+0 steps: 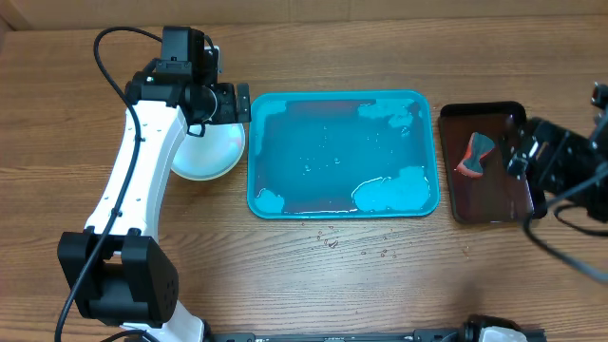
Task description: Clean dirty plates on tray and stack at the side
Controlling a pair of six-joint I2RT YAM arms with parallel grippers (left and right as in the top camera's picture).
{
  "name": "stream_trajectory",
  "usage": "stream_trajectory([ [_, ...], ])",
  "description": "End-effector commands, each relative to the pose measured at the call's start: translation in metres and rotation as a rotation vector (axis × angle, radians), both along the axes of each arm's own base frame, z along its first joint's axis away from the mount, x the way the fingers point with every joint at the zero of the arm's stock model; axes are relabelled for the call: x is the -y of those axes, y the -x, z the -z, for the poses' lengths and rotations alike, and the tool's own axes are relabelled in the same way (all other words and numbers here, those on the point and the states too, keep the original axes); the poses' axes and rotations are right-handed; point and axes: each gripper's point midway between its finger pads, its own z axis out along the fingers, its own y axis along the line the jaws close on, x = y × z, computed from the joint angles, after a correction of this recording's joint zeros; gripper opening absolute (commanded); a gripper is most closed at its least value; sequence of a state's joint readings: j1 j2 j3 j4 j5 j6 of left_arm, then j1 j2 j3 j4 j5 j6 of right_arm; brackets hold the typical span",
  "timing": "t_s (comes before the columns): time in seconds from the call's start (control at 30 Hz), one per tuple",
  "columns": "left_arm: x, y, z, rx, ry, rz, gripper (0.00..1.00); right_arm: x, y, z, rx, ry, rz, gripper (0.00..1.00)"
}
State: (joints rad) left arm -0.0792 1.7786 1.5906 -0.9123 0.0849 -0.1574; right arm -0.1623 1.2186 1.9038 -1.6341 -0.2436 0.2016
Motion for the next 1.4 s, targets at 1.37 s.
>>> stream_trajectory([
  [1.37,-0.001,-0.004,-0.006,0.018,-0.002,-0.01,1.0,-0.05,-0.011,0.13,0.997,0.159,-0.185,1.0],
])
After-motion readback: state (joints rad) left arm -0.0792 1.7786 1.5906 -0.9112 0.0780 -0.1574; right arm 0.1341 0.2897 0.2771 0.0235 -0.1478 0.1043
